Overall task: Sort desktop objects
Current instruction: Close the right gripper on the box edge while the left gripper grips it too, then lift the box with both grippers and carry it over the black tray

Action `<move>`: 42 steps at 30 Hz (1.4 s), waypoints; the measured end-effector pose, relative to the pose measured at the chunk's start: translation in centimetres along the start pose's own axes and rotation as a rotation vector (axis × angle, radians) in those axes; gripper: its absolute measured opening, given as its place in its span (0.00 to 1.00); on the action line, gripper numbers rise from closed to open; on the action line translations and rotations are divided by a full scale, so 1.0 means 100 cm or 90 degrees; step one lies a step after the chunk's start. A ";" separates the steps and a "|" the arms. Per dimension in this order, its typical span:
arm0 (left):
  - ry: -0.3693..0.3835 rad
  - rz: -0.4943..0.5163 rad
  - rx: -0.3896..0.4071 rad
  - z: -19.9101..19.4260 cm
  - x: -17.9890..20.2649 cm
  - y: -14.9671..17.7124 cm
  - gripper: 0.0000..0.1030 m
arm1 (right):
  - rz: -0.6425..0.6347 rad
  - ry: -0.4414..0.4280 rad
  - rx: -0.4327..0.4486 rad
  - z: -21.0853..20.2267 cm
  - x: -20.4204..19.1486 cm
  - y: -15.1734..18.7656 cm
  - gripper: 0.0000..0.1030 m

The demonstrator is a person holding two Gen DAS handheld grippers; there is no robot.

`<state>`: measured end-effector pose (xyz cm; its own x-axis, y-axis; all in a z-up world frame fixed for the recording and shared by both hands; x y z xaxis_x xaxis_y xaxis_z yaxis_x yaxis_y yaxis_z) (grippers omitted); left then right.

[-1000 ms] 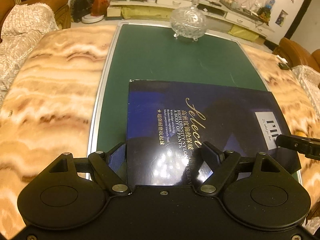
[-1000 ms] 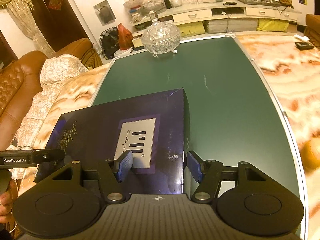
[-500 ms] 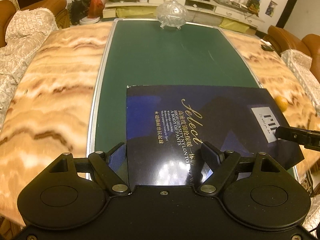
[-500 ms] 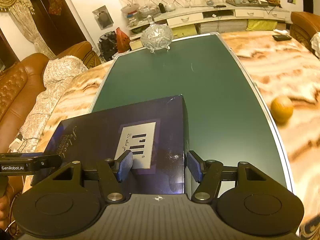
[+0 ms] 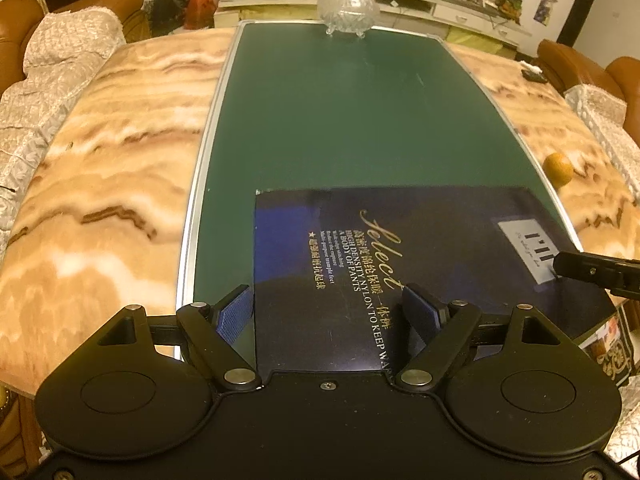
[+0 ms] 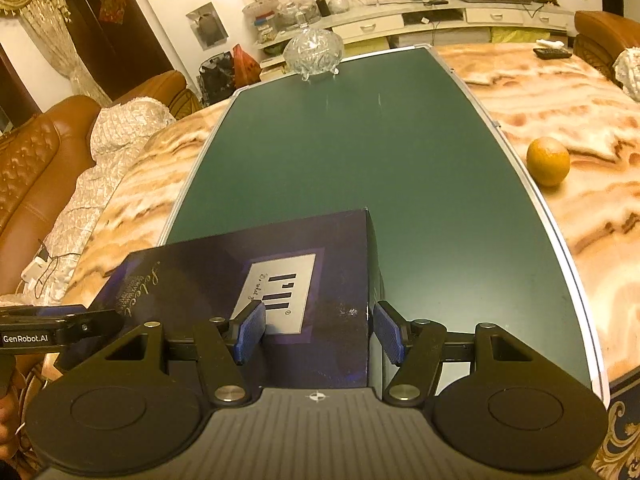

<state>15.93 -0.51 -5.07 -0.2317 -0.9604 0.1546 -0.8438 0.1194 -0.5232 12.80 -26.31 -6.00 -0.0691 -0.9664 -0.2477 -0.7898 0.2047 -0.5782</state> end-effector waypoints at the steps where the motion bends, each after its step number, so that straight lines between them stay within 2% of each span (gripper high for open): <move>1: -0.001 0.001 -0.001 0.001 0.000 0.002 0.79 | 0.000 0.001 0.000 0.000 0.000 0.002 0.63; 7: 0.001 0.003 -0.013 0.011 -0.001 0.011 0.77 | -0.001 0.002 0.000 0.003 -0.003 0.009 0.63; 8: 0.017 0.002 -0.018 0.013 0.000 0.012 0.69 | -0.001 0.003 0.000 0.004 -0.004 0.010 0.62; 9: 0.048 0.001 -0.023 0.014 0.002 0.014 0.42 | -0.001 0.003 0.000 0.004 -0.004 0.011 0.57; 10: 0.052 0.005 -0.022 0.014 0.006 0.014 0.46 | -0.001 0.003 0.000 0.005 -0.005 0.013 0.51; 13: 0.057 0.022 -0.017 0.015 0.023 0.012 0.45 | -0.002 0.005 0.000 0.006 -0.006 0.016 0.50; 15: 0.081 0.027 -0.017 0.016 0.031 0.011 0.47 | -0.009 0.019 -0.001 0.007 -0.011 0.017 0.49; 17: 0.077 0.029 -0.008 0.014 0.031 0.012 0.49 | -0.013 0.036 -0.005 0.009 -0.011 0.019 0.49; 20: 0.055 0.010 0.014 0.011 0.015 0.012 0.64 | -0.009 0.050 -0.020 0.014 -0.004 0.023 0.49; 24: 0.044 -0.070 0.016 0.014 -0.031 0.004 0.80 | 0.017 0.030 -0.032 0.020 0.009 0.029 0.50; 28: 0.050 -0.109 -0.015 0.028 -0.056 0.001 0.81 | 0.022 0.018 -0.032 0.021 0.011 0.029 0.51; 32: 0.081 -0.123 -0.044 0.042 -0.061 0.005 0.79 | 0.039 0.001 -0.038 0.024 0.016 0.027 0.54; 34: 0.092 -0.123 -0.055 0.048 -0.059 0.007 0.63 | 0.048 -0.009 -0.040 0.026 0.018 0.026 0.56; 35: 0.098 -0.122 -0.058 0.050 -0.057 0.008 0.65 | 0.053 -0.014 -0.041 0.027 0.019 0.026 0.57; 42: 0.069 -0.090 -0.046 0.048 -0.048 0.006 0.62 | 0.055 -0.024 -0.031 0.032 0.020 0.024 0.60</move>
<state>18.85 2.99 -10.22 -0.1556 -0.9366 0.3140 -0.9030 0.0061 -0.4295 12.71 -27.25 -10.33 -0.1155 -0.9389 -0.3241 -0.8108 0.2776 -0.5153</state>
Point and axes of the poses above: each gripper's, at about its wrist camera, not at the fingertips, and z roughly the way its jaws point, x to its right, y to its underside, the point moved 3 cm from there along z, roughly the way its jaws point, and after that the axes turned 4 degrees about y, right-handed, at the moved point
